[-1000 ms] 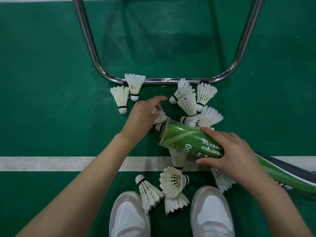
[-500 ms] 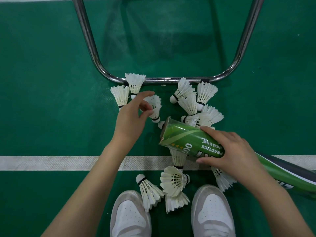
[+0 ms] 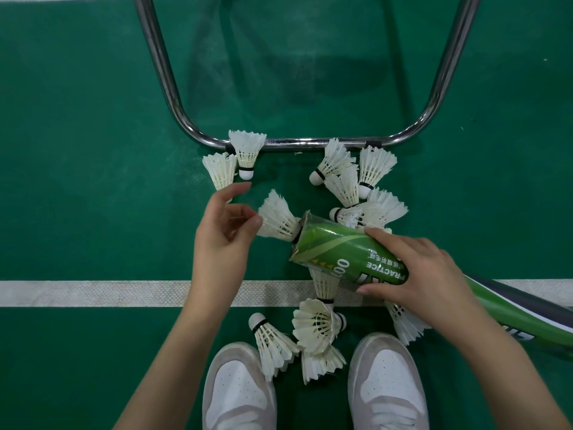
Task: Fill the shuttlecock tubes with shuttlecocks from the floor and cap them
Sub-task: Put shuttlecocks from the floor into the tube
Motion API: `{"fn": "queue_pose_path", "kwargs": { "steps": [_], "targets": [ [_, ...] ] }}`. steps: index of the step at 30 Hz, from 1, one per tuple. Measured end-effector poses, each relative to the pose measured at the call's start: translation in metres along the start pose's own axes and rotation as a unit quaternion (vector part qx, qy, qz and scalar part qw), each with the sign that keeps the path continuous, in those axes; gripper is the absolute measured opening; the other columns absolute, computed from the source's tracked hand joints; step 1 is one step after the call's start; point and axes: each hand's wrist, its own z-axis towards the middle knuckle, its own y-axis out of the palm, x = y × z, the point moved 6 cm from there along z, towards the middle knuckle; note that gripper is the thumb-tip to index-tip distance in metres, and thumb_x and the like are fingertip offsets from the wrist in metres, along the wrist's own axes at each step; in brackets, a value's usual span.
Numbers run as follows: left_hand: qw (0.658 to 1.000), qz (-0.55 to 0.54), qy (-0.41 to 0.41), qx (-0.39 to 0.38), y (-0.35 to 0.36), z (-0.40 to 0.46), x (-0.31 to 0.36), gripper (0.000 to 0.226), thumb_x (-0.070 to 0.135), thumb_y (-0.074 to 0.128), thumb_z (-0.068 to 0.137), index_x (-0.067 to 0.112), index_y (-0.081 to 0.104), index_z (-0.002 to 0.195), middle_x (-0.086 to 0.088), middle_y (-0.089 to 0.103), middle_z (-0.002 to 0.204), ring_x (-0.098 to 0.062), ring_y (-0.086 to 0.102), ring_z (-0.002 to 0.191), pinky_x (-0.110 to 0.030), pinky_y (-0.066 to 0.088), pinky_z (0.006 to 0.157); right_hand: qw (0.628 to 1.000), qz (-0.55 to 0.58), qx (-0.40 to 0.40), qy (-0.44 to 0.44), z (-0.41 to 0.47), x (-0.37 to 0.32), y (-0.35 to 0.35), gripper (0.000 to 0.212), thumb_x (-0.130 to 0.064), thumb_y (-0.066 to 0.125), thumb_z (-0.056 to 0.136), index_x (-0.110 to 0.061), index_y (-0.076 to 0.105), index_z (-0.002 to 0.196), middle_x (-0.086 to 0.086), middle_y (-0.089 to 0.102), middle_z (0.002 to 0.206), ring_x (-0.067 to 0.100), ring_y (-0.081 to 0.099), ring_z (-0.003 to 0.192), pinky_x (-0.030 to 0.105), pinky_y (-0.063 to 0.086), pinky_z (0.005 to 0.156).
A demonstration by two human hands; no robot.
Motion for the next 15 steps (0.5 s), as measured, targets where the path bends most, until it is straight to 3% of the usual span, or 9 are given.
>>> {"fn": "queue_pose_path", "kwargs": {
  "steps": [9,12,15],
  "targets": [
    [0.995,-0.053,-0.067,-0.050,0.033,-0.025,-0.015,0.038,-0.004,0.055,0.090,0.031,0.055,0.106,-0.001,0.056,0.088,-0.006,0.057,0.078,-0.019,0.050,0.075,1.000,0.001,0.002,-0.003,-0.002,-0.003,-0.001,0.091,-0.077,0.042,0.052,-0.043,0.032,0.136,-0.011,0.052,0.127,0.018,0.042,0.112,0.034,0.031,0.087],
    [0.992,-0.068,-0.087,-0.059,0.036,-0.030,-0.019,0.036,-0.001,0.053,0.092,0.031,0.053,0.108,-0.003,0.061,0.095,-0.004,0.062,0.081,-0.016,0.049,0.075,1.000,0.000,0.001,-0.004,-0.002,-0.005,-0.001,0.088,-0.072,0.055,0.056,-0.042,0.032,0.135,-0.011,0.052,0.127,0.018,0.042,0.113,0.034,0.031,0.087],
    [0.986,-0.109,-0.104,-0.076,0.040,-0.033,-0.019,0.030,0.003,0.049,0.094,0.026,0.051,0.113,-0.003,0.068,0.088,-0.005,0.065,0.080,-0.012,0.048,0.074,1.000,-0.002,0.000,-0.006,-0.003,-0.005,0.001,0.087,-0.067,0.063,0.058,-0.043,0.032,0.135,-0.011,0.052,0.127,0.018,0.043,0.113,0.034,0.031,0.088]
  ]
}}
